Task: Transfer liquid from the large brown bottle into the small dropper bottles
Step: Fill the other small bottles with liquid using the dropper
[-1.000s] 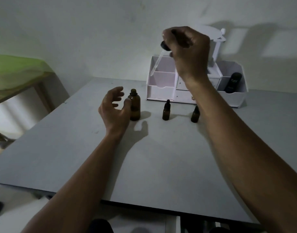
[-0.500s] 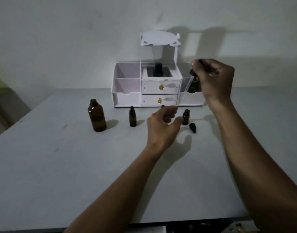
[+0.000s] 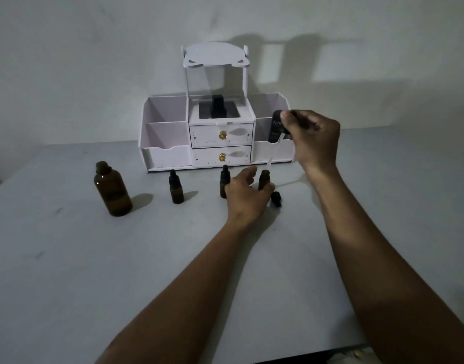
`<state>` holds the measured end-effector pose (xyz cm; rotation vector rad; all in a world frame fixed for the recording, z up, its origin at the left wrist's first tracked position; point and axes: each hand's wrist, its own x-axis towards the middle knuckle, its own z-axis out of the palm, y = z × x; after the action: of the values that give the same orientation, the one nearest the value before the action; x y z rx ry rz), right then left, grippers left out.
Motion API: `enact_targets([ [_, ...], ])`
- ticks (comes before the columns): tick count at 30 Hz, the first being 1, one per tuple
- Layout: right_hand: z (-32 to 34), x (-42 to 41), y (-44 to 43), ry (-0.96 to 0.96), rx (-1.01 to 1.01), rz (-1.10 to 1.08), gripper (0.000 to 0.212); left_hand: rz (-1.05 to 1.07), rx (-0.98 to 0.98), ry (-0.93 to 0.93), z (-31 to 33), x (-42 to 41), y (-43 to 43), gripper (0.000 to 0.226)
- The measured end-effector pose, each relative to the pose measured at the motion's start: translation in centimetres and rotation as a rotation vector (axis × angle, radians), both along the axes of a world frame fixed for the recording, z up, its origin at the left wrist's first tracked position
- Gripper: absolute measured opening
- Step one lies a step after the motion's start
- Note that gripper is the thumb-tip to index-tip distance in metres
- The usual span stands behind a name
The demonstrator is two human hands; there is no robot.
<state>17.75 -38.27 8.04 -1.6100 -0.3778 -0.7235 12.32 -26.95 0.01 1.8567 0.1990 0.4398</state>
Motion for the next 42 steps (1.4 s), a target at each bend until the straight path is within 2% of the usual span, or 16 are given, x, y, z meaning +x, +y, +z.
enact_targets([
  [6, -0.4, 0.0, 0.4, -0.002, -0.069, -0.004, 0.006, -0.012, 0.005, -0.011, 0.0, 0.4, -0.2, 0.059],
  [12, -0.5, 0.2, 0.7, 0.001, -0.089, -0.030, 0.010, -0.010, 0.010, -0.008, -0.1, 0.1, -0.4, 0.037],
  [17, -0.6, 0.4, 0.7, -0.027, -0.124, -0.074, 0.013, -0.020, 0.012, 0.003, -0.1, 0.1, -0.3, 0.029],
  [30, -0.9, 0.5, 1.0, -0.020, -0.126, -0.078, 0.011, -0.033, -0.016, 0.001, 0.0, 0.0, -0.4, 0.037],
  [36, -0.9, 0.0, 0.9, -0.014, -0.162, -0.084, 0.018, -0.023, 0.001, 0.003, 0.1, -0.2, -0.4, 0.040],
  [42, -0.3, -0.1, 0.0, -0.036, -0.069, -0.095, 0.023, -0.053, -0.005, 0.035, 0.2, -1.2, -0.1, 0.053],
])
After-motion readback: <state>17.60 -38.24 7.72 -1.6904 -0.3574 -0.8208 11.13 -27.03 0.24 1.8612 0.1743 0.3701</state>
